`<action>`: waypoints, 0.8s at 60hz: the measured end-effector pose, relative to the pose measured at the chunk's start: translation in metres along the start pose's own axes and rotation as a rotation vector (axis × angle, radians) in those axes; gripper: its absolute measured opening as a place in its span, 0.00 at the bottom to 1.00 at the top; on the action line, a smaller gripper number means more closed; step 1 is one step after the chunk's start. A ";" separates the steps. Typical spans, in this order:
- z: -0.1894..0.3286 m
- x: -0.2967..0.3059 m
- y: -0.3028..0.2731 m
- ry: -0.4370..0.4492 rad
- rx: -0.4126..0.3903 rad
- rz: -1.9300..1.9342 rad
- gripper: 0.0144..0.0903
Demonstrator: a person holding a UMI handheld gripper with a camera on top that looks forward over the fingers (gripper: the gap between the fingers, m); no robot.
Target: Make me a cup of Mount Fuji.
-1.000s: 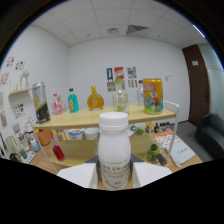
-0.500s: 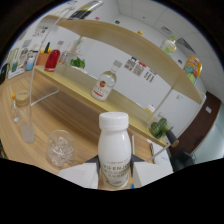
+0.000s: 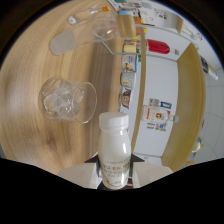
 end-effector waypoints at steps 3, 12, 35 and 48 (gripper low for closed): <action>0.000 0.001 -0.001 0.019 -0.008 -0.083 0.43; 0.000 0.002 -0.003 0.011 -0.026 -0.196 0.43; -0.018 0.031 -0.014 0.005 0.110 0.252 0.44; -0.038 0.062 -0.020 -0.054 0.284 1.049 0.44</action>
